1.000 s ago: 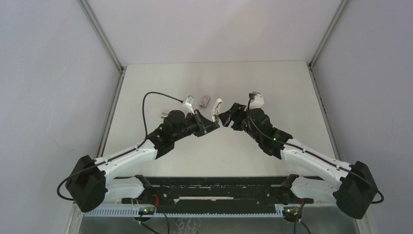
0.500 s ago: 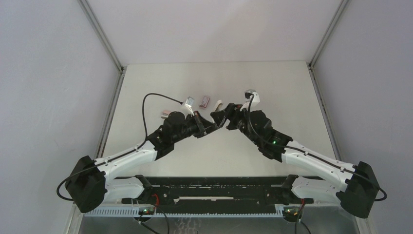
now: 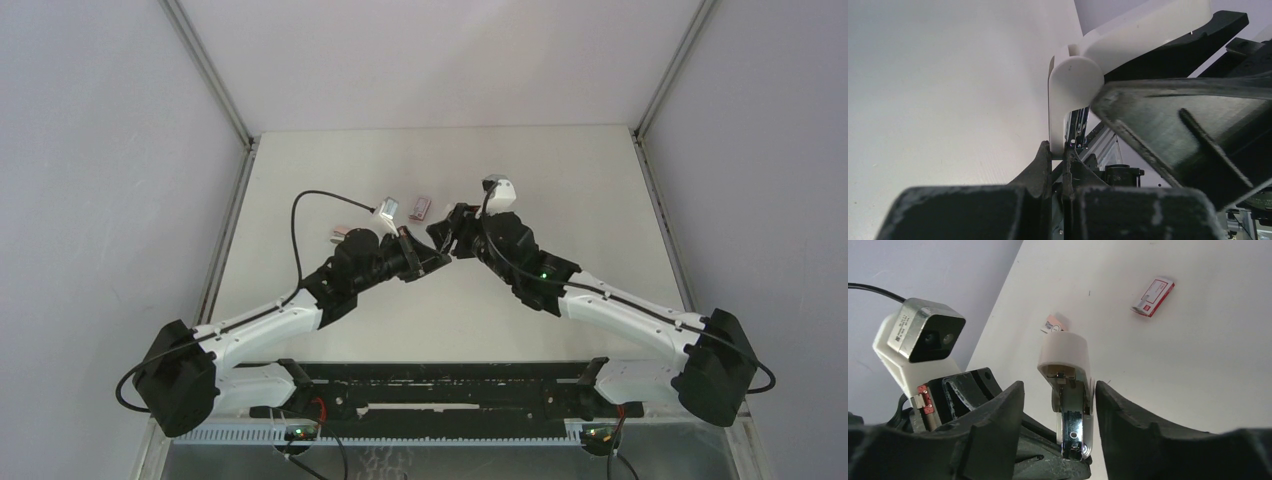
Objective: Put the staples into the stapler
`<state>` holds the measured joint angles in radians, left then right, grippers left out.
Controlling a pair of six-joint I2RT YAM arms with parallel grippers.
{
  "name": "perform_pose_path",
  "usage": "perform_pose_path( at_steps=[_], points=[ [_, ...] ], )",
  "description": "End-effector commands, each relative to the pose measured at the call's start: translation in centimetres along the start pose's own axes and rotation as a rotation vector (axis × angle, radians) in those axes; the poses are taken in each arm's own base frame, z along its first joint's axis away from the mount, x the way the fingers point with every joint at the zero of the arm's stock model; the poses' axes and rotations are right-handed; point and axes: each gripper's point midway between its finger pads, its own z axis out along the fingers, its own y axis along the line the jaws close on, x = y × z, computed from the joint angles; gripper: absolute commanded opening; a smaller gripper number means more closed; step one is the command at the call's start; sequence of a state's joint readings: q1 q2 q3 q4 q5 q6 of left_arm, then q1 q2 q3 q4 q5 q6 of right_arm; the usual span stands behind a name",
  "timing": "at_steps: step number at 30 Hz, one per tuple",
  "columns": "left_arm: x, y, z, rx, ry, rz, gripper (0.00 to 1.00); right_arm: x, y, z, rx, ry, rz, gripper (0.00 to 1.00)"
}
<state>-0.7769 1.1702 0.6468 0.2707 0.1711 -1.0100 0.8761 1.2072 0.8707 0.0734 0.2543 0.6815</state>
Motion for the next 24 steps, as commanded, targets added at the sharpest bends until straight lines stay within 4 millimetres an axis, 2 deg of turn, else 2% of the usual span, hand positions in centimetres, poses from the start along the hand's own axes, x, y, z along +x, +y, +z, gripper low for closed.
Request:
perform_pose_path(
  at_steps=[1,8,12,14,15,17,18,21,24],
  points=[
    [-0.4,-2.0,-0.6,0.081,-0.022,0.031,0.00,-1.3,1.3,0.3,-0.013,-0.029,-0.028,0.49],
    [-0.6,-2.1,-0.5,0.080,-0.026,0.041,0.00,-0.6,0.8,0.9,0.037,-0.012,-0.079,0.40],
    [-0.7,-2.2,-0.6,0.080,-0.025,0.060,0.02,-0.9,0.6,0.9,0.049,-0.021,-0.110,0.24],
    [-0.8,-2.0,-0.8,0.069,-0.035,0.082,0.20,-1.5,0.5,0.7,0.055,-0.035,-0.143,0.16],
    [-1.3,-2.1,-1.3,0.059,-0.054,0.103,0.33,-1.9,0.3,0.6,0.062,-0.036,-0.165,0.12],
    [-2.7,-1.3,-2.3,-0.017,-0.109,0.166,0.60,-2.6,-0.3,0.5,0.066,-0.023,-0.210,0.10],
    [-3.7,-1.0,-3.1,-0.057,-0.143,0.202,0.69,-2.9,-1.1,0.5,0.083,-0.015,-0.228,0.09],
    [-6.6,0.4,-6.2,-0.175,-0.231,0.307,0.85,-3.6,-4.8,0.6,0.159,0.018,-0.272,0.08],
    [-9.8,2.3,-9.6,-0.271,-0.267,0.398,0.94,-4.2,-9.4,1.4,0.233,0.039,-0.297,0.07]
  ],
)
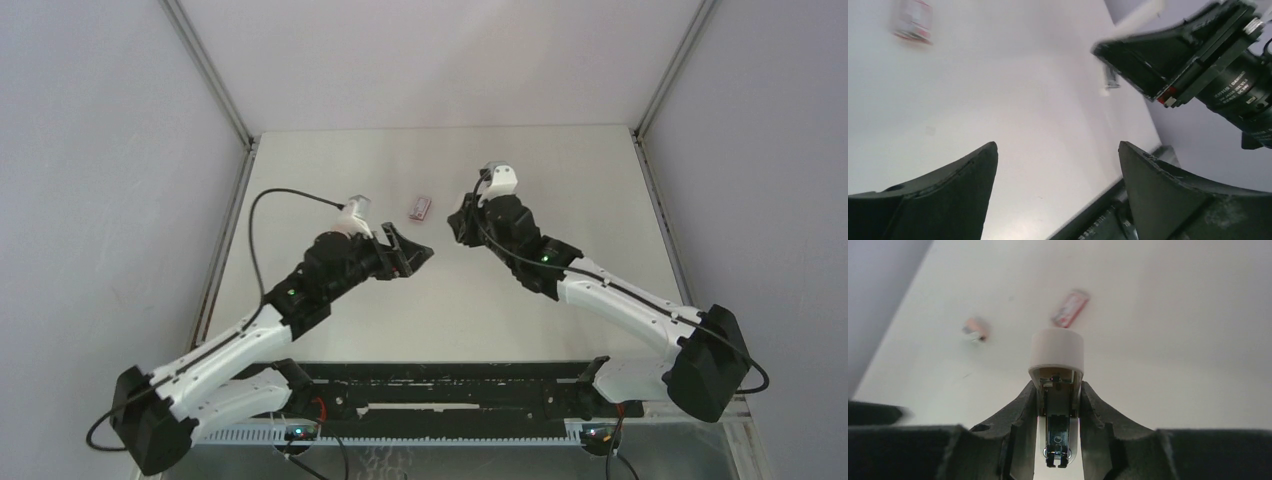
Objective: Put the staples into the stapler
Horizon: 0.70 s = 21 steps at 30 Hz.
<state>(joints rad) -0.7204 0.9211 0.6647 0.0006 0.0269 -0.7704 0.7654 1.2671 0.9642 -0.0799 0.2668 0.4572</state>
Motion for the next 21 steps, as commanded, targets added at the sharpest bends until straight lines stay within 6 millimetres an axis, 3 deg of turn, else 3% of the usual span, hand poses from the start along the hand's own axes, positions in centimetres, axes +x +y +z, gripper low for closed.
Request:
perform_pose_path(
  at_steps=[1,5,9,13,21],
  points=[
    [-6.9,4.6,-4.3,-0.207,-0.100,0.198,0.94,-1.4,-6.0,1.5,0.091,0.007,-0.069,0.06],
    [-11.3,8.5,-8.5,-0.359,-0.153,0.236,0.95,-1.9,-12.0,3.9,0.188,0.004,-0.054,0.05],
    [-13.9,10.7,-11.8,-0.506,-0.252,0.296,0.95,-1.2,-16.0,6.6,0.237,0.023,-0.045,0.06],
    [-13.8,12.3,-12.2,-0.573,-0.260,0.309,0.95,0.4,-18.5,8.6,0.279,0.085,-0.010,0.06],
    [-12.8,13.4,-11.5,-0.580,-0.226,0.295,0.95,5.1,-20.5,10.3,0.357,0.216,0.040,0.06]
  ],
)
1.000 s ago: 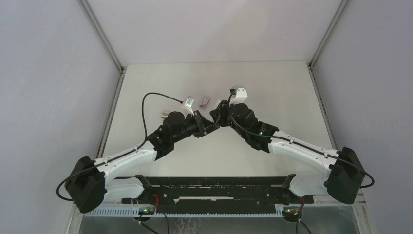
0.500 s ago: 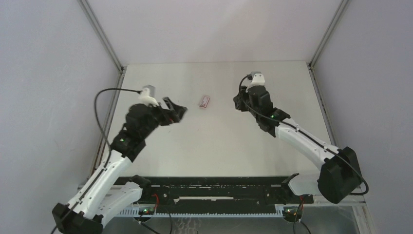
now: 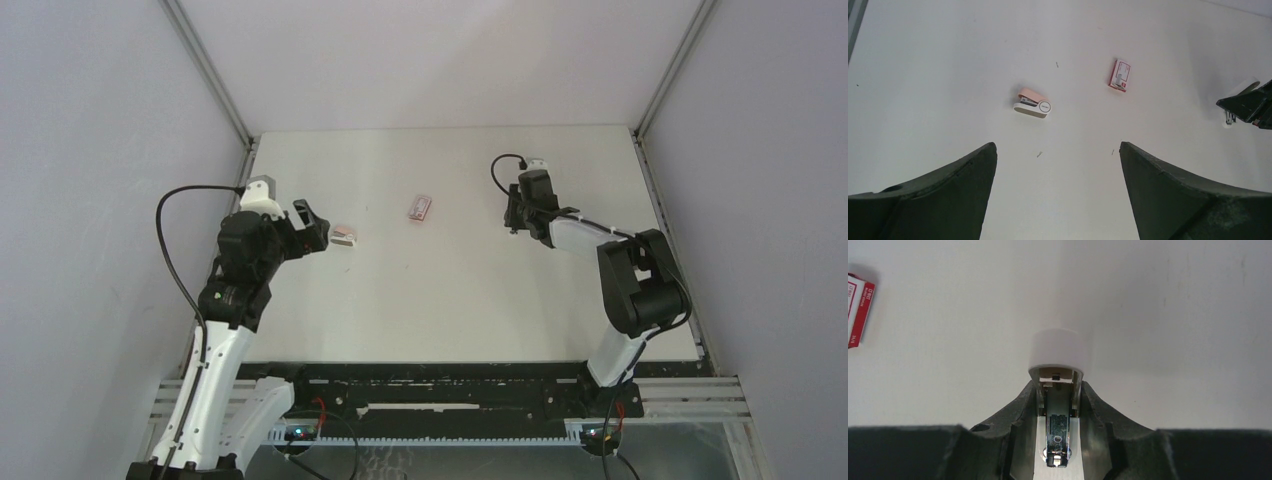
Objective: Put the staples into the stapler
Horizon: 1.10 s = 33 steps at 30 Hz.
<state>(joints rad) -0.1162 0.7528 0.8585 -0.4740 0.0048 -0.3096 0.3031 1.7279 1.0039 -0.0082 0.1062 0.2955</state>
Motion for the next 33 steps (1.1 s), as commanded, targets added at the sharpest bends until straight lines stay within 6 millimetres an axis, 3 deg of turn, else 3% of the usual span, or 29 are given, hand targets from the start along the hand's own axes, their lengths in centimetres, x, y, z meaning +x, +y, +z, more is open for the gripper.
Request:
perform_pose_path(
  at_steps=[1,12,24,29,33],
  points=[
    [-0.4,0.4,0.1,-0.012,-0.019,0.032,0.95,-1.8,0.7,0.6,0.002,-0.035,0.033,0.06],
    [0.5,0.7,0.2,-0.017,-0.006,0.022,0.95,0.0,0.1,1.8,0.062,0.024,0.030,0.16],
    [0.6,0.8,0.3,-0.019,-0.001,0.028,1.00,-0.1,0.2,1.8,0.062,0.040,0.025,0.57],
    [0.7,0.7,0.4,-0.026,0.000,-0.011,0.98,-0.7,0.8,0.6,0.023,0.026,0.011,0.68],
    [1.9,-0.1,1.8,0.009,0.009,-0.144,0.93,-2.0,2.0,-2.4,-0.060,-0.023,0.005,0.73]
  ],
)
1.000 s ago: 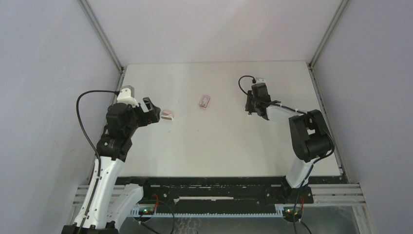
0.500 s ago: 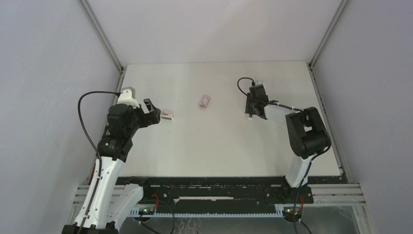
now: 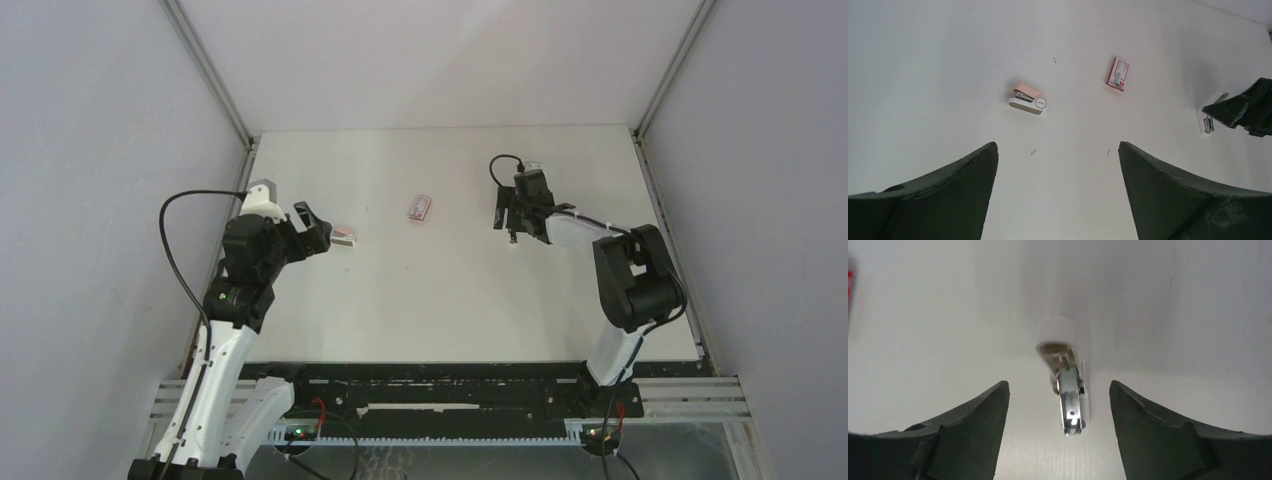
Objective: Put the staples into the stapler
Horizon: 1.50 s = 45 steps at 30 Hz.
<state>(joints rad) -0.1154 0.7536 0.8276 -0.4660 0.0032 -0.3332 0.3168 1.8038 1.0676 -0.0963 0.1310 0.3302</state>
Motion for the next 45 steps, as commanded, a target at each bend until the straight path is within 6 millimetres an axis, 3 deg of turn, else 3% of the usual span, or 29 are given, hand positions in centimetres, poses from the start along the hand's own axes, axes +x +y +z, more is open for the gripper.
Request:
perform_pose_path(
  at_steps=[1,5,10,16,20,28,45],
  points=[
    [1.2,-0.6,2.0,0.031,-0.008,-0.160,0.91,-3.5,2.2,-4.9,-0.129,-0.123,-0.013,0.73],
    [2.4,-1.0,4.9,0.046,0.006,-0.301,0.83,-4.4,3.5,-9.7,-0.251,-0.190,-0.037,0.73],
    [3.8,1.6,9.3,-0.133,0.060,-0.415,0.72,-3.8,4.3,-14.2,-0.357,-0.231,-0.044,0.73],
    [4.4,4.6,13.8,-0.243,0.066,-0.532,0.56,-3.5,5.1,-17.9,-0.444,-0.275,-0.039,0.72],
    [4.7,5.9,15.7,-0.310,0.063,-0.566,0.52,-3.9,5.2,-20.1,-0.473,-0.319,-0.045,0.72],
    [6.4,6.7,18.5,-0.353,0.112,-0.588,0.47,-4.3,5.5,-22.3,-0.517,-0.364,-0.059,0.72],
    [9.9,7.6,19.7,-0.391,0.189,-0.595,0.36,-4.0,5.9,-22.0,-0.535,-0.342,-0.025,0.71]
  ],
)
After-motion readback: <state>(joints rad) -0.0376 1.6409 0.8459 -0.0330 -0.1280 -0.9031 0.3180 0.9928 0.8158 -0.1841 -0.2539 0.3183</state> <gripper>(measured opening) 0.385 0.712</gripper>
